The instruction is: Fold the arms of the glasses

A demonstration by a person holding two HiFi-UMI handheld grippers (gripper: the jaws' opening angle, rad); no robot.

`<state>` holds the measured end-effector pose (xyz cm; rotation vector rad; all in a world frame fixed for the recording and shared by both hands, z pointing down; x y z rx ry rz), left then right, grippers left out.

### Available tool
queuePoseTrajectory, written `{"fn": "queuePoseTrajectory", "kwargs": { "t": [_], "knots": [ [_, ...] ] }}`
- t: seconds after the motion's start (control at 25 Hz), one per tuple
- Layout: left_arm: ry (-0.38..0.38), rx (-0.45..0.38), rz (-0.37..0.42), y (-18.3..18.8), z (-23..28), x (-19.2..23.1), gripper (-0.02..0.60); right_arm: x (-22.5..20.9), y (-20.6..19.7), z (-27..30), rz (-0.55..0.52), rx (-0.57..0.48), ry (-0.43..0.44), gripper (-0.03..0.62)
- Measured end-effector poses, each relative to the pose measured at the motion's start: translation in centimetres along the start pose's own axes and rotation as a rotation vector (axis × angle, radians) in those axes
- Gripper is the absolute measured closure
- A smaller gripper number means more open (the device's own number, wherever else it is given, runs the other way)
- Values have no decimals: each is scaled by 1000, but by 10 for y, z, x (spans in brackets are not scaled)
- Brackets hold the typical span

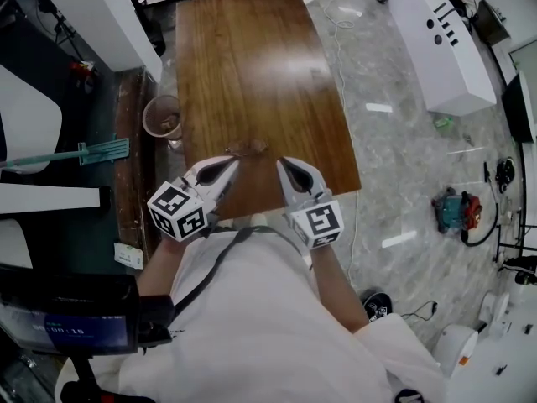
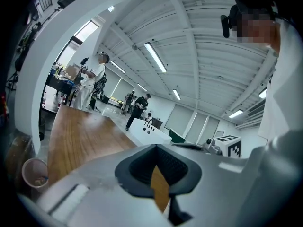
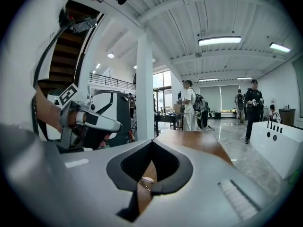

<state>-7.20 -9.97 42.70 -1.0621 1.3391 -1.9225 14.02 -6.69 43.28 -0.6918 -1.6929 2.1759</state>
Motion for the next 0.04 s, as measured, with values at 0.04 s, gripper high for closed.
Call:
{"fn": "queuePoseTrajectory", "kwargs": {
  "t": [0.04],
  "knots": [
    [1,2,-2,-1,0,1,577,-1,0,1,-4,5,2,586]
  ]
}}
Point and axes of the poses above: the fingertips, and each gripper's own axes: z forward along the fingers, x to its left, y out of its top, the point moved 9 cm from there along -z, backward along the fingers, and after that the axes turned 9 degrees about z, right-handed, at the moved point
